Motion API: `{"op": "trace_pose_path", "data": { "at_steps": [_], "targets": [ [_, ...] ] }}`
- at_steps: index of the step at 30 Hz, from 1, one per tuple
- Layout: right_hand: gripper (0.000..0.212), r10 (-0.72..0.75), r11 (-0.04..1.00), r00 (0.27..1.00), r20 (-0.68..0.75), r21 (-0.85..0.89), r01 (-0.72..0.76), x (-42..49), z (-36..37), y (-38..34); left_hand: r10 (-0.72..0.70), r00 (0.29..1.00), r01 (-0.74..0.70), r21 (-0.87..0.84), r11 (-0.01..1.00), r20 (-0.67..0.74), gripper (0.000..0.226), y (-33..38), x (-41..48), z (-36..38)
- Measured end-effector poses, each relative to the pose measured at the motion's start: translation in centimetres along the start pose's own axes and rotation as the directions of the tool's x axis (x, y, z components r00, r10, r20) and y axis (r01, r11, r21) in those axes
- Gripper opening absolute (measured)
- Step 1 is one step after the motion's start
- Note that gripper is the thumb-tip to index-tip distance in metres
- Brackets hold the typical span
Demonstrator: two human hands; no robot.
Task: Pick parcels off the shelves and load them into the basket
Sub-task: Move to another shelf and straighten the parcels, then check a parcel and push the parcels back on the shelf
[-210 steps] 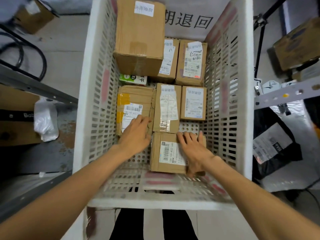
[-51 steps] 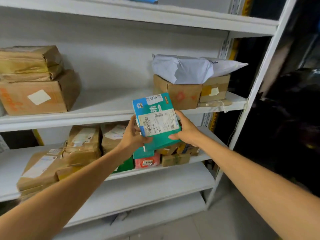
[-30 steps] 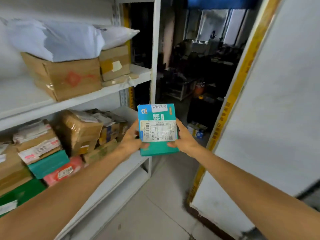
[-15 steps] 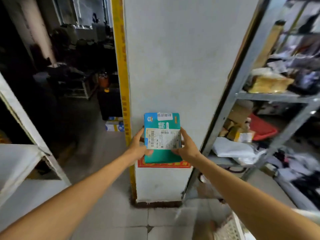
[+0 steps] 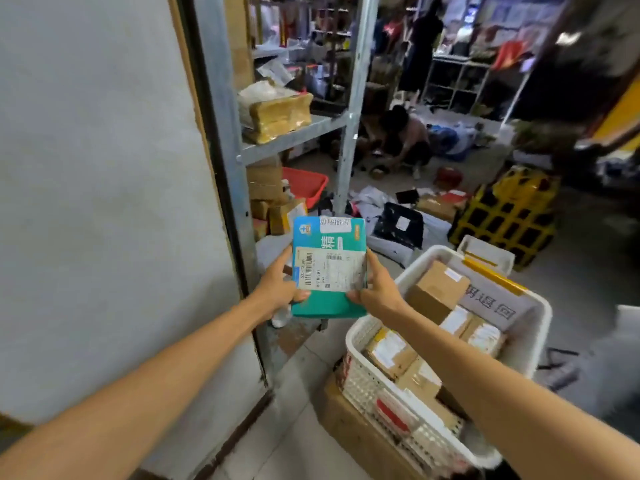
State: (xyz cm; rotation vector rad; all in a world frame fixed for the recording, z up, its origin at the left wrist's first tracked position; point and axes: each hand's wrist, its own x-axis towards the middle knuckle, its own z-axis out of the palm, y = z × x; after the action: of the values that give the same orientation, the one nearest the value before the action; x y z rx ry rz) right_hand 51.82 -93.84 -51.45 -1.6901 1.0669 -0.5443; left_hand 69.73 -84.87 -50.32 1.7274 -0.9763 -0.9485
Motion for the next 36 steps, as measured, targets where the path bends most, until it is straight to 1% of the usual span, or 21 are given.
{"op": "trace_pose_path", "data": {
  "at_steps": [2,4,7,11,15,20,22,26,30,32,36],
  "targets": [
    [0.089,0.052,0.998,0.994,-0.097,0.036,-0.048,-0.5,-3.1,1.8,0.046,0.992,-0.048,0.008,0.999,0.113,0.099,0.9,2.7,3.4],
    [0.091,0.112,0.992,0.975,-0.191,0.076,-0.099,-1.1,-6.4,3.2,0.064,0.972,-0.067,0.008,0.998,0.227,0.100,2.0,4.9,7.2],
    [0.083,0.174,0.981,0.931,-0.322,0.139,-0.135,-1.9,-11.0,5.5,0.060,0.926,-0.074,0.022,0.997,0.374,0.102,3.9,7.7,12.9],
    [0.094,0.213,0.967,0.885,-0.414,0.219,-0.130,-1.8,-16.2,9.0,0.118,0.868,-0.155,0.038,0.987,0.483,0.095,5.9,10.7,19.9],
    [0.086,0.268,0.946,0.835,-0.481,0.294,-0.135,-1.4,-19.9,11.7,0.123,0.801,-0.197,0.064,0.978,0.586,0.089,7.9,13.0,25.1],
    [0.089,0.339,0.930,0.784,-0.519,0.312,-0.195,-1.1,-23.1,14.6,0.050,0.745,-0.145,0.087,0.986,0.665,0.091,8.3,15.1,30.3],
    [0.091,0.379,0.917,0.753,-0.538,0.326,-0.229,-1.0,-23.7,15.6,0.027,0.722,-0.129,0.096,0.987,0.691,0.090,7.7,15.8,32.0],
    [0.088,0.460,0.883,0.692,-0.557,0.367,-0.292,-0.4,-23.9,17.8,-0.046,0.674,-0.080,0.135,0.988,0.737,0.081,6.1,17.8,34.9],
    [0.085,0.540,0.841,0.611,-0.579,0.402,-0.362,0.7,-23.9,20.1,-0.102,0.601,-0.080,0.187,0.979,0.793,0.082,3.8,20.3,37.7],
    [0.083,0.575,0.818,0.588,-0.569,0.404,-0.408,2.0,-24.2,21.7,-0.124,0.600,-0.075,0.209,0.975,0.791,0.083,2.3,21.8,39.1],
    [0.076,0.609,0.791,0.574,-0.547,0.374,-0.483,5.6,-24.6,26.6,-0.187,0.623,-0.011,0.247,0.969,0.760,0.081,-1.0,25.3,42.4]
  ]
}}
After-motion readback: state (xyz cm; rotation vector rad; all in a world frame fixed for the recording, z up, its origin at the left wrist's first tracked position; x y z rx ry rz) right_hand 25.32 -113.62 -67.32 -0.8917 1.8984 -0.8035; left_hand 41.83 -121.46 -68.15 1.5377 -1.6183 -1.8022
